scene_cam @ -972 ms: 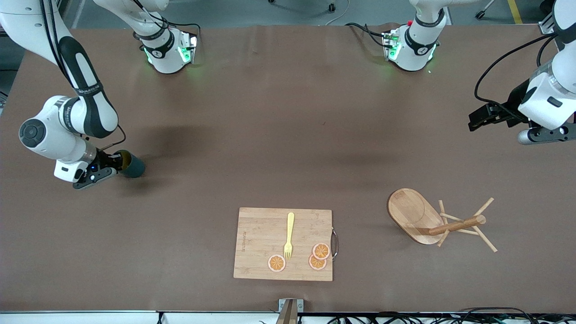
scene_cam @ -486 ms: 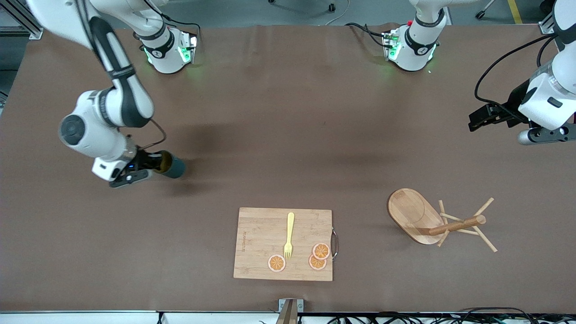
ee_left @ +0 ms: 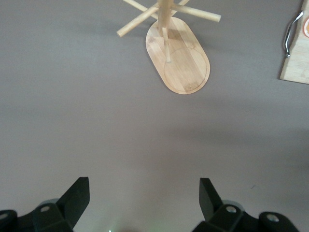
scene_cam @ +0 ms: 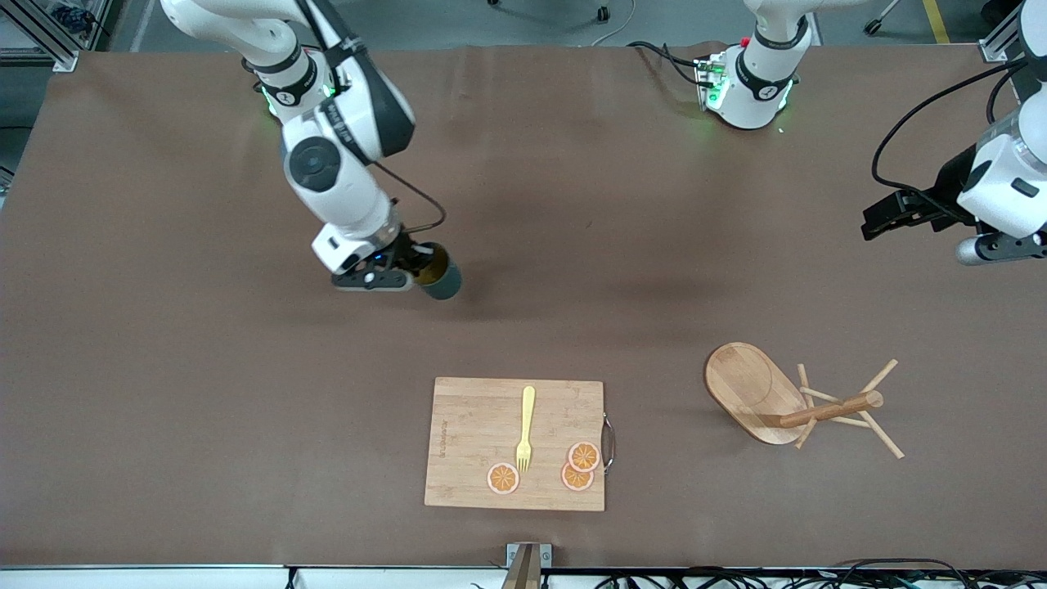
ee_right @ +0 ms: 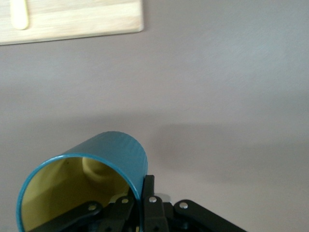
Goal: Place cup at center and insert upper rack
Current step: 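Carry the teal mug with the right gripper toward the table middle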
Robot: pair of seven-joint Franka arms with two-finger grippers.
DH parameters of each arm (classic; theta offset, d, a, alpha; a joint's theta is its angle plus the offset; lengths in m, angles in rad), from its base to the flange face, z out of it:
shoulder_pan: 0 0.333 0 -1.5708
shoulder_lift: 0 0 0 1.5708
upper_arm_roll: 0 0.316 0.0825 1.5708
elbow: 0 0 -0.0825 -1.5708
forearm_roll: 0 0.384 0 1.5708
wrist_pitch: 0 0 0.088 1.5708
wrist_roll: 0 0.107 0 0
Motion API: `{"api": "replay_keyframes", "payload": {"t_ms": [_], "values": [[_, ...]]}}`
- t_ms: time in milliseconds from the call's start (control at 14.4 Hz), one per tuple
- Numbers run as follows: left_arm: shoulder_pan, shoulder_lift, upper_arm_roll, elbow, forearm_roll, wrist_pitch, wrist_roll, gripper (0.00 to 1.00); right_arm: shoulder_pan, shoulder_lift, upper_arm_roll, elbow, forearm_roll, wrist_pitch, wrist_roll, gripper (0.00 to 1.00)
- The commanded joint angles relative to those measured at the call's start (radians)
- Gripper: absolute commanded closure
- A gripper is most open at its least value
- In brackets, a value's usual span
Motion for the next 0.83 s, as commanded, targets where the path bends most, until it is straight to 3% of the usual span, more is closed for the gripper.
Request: {"api": "replay_keyframes", "payload": {"t_ms": [0, 278, 486, 764], "values": [[0.019, 0.001, -0.003, -0.015, -0.003, 0.008, 0.013, 0.0, 0.074, 0.111, -0.019, 0.155, -0.048, -0.081, 0.203, 1.0], [0.045, -0.001, -0.003, -0.069, -0.011, 0.071, 0.013, 0.0, 0.16, 0.244, -0.017, 0.317, -0.076, -0.142, 0.319, 1.0], [0.043, -0.001, -0.005, -0.096, -0.011, 0.09, 0.013, 0.0, 0.184, 0.313, -0.014, 0.346, -0.17, -0.127, 0.188, 1.0], [0.042, -0.002, -0.005, -0.136, -0.012, 0.127, 0.007, 0.0, 0.225, 0.382, -0.014, 0.375, -0.155, -0.014, 0.165, 1.0]]}}
